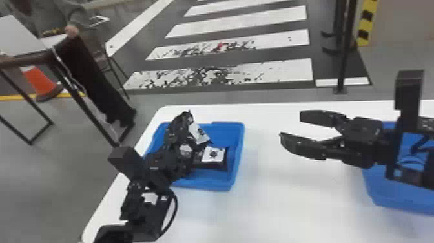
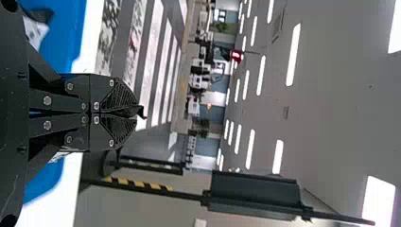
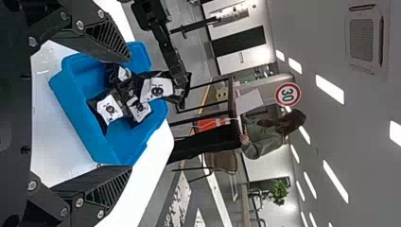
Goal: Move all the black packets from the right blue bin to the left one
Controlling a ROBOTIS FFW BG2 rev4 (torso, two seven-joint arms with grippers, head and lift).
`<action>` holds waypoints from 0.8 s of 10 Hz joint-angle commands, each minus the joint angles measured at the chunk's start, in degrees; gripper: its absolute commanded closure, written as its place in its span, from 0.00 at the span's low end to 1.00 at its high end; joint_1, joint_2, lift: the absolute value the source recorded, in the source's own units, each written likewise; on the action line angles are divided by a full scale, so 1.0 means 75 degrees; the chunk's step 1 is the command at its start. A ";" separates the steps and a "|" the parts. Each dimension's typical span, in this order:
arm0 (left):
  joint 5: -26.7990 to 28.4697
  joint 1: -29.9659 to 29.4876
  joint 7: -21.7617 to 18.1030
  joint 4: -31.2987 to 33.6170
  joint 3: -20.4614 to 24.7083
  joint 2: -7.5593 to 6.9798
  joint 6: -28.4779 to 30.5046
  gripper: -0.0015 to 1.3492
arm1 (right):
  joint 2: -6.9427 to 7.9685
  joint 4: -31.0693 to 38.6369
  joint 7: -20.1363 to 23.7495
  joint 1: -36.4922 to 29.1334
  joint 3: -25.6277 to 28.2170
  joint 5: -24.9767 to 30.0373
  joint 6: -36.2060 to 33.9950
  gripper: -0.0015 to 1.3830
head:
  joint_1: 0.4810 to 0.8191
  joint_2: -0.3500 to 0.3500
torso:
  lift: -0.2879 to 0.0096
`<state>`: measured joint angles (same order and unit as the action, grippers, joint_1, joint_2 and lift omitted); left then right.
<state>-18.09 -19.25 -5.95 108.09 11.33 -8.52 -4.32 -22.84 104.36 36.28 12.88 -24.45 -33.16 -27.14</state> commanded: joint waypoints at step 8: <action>0.0675 -0.1426 0.0840 0.1647 -0.1359 0.0152 -0.1112 0.16 | 0.1218 0.2745 -0.0806 -0.3798 0.4234 0.1633 0.0957 0.12 | 0.57 0.74 | 0.40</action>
<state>-14.26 -28.83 0.00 119.65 2.69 -7.34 -11.68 -14.45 123.94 30.24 -13.57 5.55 -22.05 -20.78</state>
